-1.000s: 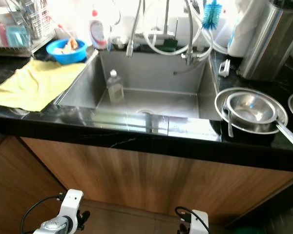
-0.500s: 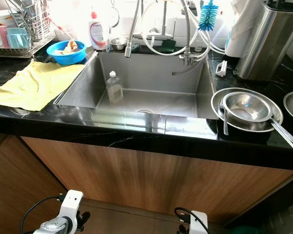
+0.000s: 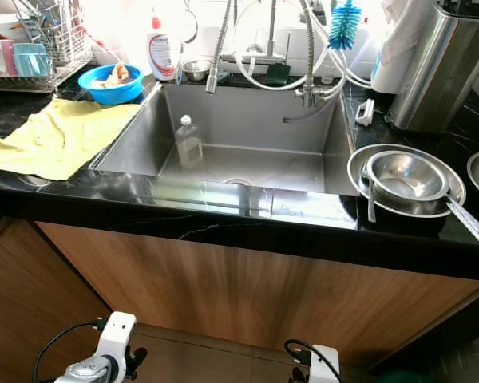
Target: Kitchen organization
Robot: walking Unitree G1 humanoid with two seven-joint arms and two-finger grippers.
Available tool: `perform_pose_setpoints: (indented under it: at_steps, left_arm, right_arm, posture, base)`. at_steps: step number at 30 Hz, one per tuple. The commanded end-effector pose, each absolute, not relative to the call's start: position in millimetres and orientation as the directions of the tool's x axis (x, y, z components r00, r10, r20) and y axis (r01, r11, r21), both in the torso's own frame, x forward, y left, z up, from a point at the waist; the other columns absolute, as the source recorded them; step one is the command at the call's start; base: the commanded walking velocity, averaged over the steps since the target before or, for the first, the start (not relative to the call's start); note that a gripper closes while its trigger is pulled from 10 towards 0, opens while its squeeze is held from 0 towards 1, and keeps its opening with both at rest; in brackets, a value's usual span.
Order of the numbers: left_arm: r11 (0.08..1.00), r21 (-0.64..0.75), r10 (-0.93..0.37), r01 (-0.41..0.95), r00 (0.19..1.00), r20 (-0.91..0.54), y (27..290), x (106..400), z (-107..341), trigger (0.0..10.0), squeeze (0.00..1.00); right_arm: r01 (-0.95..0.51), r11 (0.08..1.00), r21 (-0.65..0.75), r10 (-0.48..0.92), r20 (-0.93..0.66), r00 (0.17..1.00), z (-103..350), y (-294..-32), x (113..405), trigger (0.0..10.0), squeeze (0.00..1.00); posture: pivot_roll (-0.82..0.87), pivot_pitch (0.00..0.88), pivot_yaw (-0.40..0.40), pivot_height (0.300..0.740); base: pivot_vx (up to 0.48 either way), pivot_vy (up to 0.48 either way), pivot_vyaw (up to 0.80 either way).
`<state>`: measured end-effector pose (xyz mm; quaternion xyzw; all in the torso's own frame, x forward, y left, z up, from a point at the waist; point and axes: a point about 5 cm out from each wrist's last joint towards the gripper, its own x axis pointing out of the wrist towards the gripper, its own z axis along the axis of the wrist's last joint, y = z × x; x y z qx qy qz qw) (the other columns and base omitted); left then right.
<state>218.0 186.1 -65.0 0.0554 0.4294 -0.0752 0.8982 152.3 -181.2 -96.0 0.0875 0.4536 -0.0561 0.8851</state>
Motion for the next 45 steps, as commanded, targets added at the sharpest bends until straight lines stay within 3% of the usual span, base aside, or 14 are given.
perform_pose_setpoints:
  at_steps: [1,12,22,24,26,34,45]
  left_arm:
    - [0.982,0.041,-0.084,0.186,0.617,-0.783,188.8,215.4,-66.1,10.0,0.00]
    - [0.977,0.081,-0.069,0.199,0.646,-0.760,202.0,214.0,-63.5,10.0,0.00]
    - [0.968,0.126,-0.087,0.218,0.759,-0.645,219.7,233.1,-42.7,10.0,0.00]
    - [0.965,0.133,-0.096,0.224,0.781,-0.618,222.8,237.3,-37.6,10.0,0.00]
    - [0.964,0.137,-0.104,0.229,0.794,-0.599,225.6,238.5,-34.6,10.0,0.00]
    - [0.969,0.142,-0.107,0.203,0.859,-0.501,235.8,244.3,-21.1,10.0,0.00]
    - [0.994,0.096,-0.025,0.056,0.954,-0.298,246.2,253.3,4.0,10.0,0.00]
  right_arm:
    - [0.191,0.977,0.099,-0.031,-0.814,0.580,-96.6,-180.2,150.8,10.0,0.00]
    - [0.169,0.984,0.063,-0.059,-0.771,0.634,-92.5,-182.8,155.4,10.0,0.00]
    - [0.138,0.990,0.023,-0.079,-0.720,0.689,-89.8,-178.5,154.7,10.0,0.00]
    - [0.121,0.993,0.005,-0.095,-0.594,0.799,-75.8,-181.2,168.0,10.0,0.00]
    - [0.124,0.992,-0.031,-0.121,-0.532,0.838,-69.7,-184.1,169.1,10.0,0.00]
    - [0.128,0.992,-0.014,-0.122,-0.426,0.896,-59.0,-176.2,159.6,10.0,0.00]
    - [0.127,0.988,-0.084,-0.146,-0.281,0.948,-22.4,-207.8,152.4,10.0,0.00]
  posture:
    - [-0.09,0.000,0.033,0.740]
    - [-0.10,0.000,0.038,0.740]
    - [-0.12,0.000,0.075,0.740]
    - [-0.13,0.000,0.082,0.740]
    - [-0.13,0.000,0.089,0.740]
    - [-0.14,0.000,0.074,0.740]
    - [-0.12,0.000,0.008,0.740]
  base:
    - [0.000,0.000,0.00]
    - [0.000,0.000,0.00]
    - [0.000,0.000,0.00]
    - [0.000,0.000,0.00]
    - [0.000,0.000,0.00]
    - [0.000,0.000,0.00]
    - [0.000,0.000,0.00]
